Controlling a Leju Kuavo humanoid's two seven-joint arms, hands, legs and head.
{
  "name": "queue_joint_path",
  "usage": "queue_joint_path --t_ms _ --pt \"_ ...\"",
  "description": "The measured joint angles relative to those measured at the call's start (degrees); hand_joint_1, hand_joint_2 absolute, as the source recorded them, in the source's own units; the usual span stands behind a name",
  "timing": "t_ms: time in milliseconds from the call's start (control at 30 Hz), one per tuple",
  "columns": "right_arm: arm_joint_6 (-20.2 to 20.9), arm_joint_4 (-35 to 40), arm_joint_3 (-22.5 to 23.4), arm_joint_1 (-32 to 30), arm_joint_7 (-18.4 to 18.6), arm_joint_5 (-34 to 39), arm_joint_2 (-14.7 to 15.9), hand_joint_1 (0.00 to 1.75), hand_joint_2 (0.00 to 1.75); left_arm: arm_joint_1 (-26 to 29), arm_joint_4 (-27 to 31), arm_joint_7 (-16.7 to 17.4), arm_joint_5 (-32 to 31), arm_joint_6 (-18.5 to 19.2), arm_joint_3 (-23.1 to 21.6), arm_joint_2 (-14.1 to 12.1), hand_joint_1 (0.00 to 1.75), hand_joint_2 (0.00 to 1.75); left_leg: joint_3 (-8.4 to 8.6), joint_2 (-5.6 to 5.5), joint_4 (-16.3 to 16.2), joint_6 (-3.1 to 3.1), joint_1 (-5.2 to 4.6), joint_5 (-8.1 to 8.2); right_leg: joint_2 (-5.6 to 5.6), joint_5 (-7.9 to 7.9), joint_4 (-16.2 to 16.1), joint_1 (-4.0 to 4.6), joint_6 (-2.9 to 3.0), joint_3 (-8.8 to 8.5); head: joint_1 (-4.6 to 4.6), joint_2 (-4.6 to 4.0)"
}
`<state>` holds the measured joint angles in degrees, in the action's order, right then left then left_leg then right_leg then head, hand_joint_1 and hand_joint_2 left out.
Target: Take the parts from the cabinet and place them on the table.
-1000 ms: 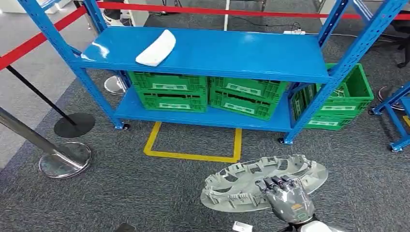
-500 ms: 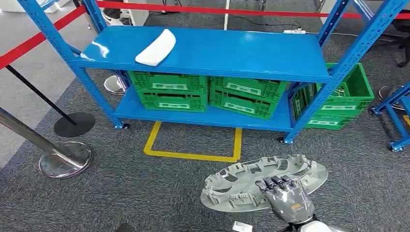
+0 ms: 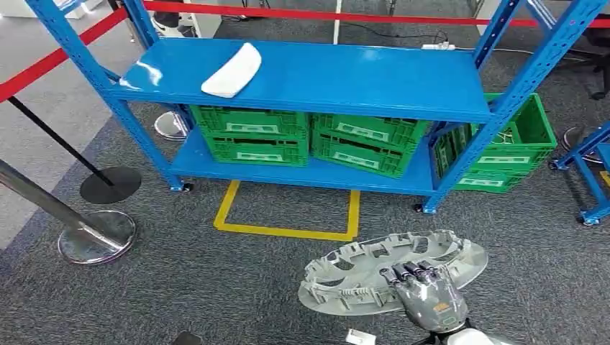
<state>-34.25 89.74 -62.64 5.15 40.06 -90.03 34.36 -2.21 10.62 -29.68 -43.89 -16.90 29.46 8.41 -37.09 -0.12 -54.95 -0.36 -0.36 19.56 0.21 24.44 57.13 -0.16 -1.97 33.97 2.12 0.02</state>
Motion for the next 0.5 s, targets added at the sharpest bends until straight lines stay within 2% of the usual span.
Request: queue_joint_path --t_ms 300,500 --pt "0.02 0.0 -0.02 -0.02 0.0 0.0 0.0 1.75 1.75 -0.02 0.0 0.0 0.02 0.02 0.0 0.0 0.0 1.75 0.0 0.0 0.0 0.0 0.0 0.0 0.0 0.0 0.0 0.0 0.0 0.04 0.0 0.0" --pt "-1.22 -0.81 0.46 -1.84 -2.62 0.0 -0.31 1.75 1.75 -0.25 0.0 0.0 0.02 1.18 0.04 -0.02 0.0 1.75 -0.05 0.0 0.0 0.0 0.0 0.0 0.01 0.0 0.0 0.0 0.0 0.05 -0.02 0.0"
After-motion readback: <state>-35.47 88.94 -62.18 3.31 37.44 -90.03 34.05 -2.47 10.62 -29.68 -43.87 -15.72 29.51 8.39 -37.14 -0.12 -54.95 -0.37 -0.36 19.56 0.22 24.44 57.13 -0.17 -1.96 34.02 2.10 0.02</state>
